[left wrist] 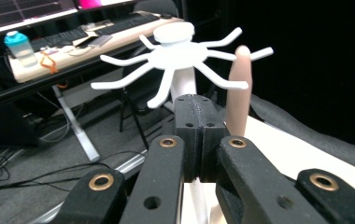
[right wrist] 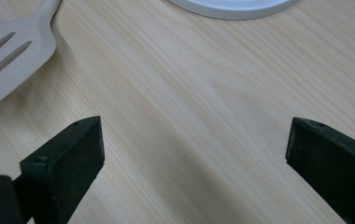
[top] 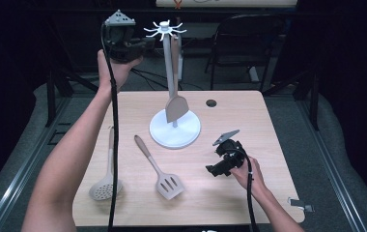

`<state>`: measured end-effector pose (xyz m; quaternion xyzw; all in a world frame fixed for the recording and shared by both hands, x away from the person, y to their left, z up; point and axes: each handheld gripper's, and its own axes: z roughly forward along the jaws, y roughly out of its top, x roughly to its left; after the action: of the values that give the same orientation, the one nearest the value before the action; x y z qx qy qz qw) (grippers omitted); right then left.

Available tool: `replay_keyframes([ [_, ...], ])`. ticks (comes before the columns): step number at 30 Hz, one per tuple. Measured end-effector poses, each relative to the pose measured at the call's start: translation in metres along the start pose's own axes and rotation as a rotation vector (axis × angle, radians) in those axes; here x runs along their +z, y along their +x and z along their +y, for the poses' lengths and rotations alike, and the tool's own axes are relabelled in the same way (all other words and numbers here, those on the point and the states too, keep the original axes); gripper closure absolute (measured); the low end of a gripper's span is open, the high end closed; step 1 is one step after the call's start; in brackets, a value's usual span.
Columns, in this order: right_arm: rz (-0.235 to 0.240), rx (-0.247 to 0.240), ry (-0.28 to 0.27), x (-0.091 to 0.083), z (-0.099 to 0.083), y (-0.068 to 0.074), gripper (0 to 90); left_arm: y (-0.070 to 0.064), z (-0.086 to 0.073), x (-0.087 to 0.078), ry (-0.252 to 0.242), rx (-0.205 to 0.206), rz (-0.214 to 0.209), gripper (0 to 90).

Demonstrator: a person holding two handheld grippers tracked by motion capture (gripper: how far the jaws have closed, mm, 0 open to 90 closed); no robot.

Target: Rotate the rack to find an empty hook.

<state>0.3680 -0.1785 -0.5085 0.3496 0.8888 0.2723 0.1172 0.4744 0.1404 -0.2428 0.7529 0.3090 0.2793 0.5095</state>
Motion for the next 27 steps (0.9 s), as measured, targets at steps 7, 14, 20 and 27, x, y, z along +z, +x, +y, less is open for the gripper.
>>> replay_keyframes([
  [7, 0.000, -0.004, 0.003, 0.000, 0.000, 0.001, 4.2, 0.010, -0.002, 0.004, -0.012, -0.042, 0.038, 90.0],
  [14, -0.003, 0.002, -0.004, 0.001, 0.000, 0.002, 4.4, 0.013, -0.004, 0.008, -0.002, -0.049, 0.051, 90.0],
  [20, 0.000, -0.005, 0.008, 0.000, 0.000, 0.000, 4.5, 0.007, -0.009, 0.000, 0.001, -0.026, 0.032, 90.0],
  [27, -0.001, -0.003, 0.009, 0.000, 0.001, 0.001, 4.6, -0.004, -0.008, -0.009, -0.015, 0.006, -0.005, 90.0],
])
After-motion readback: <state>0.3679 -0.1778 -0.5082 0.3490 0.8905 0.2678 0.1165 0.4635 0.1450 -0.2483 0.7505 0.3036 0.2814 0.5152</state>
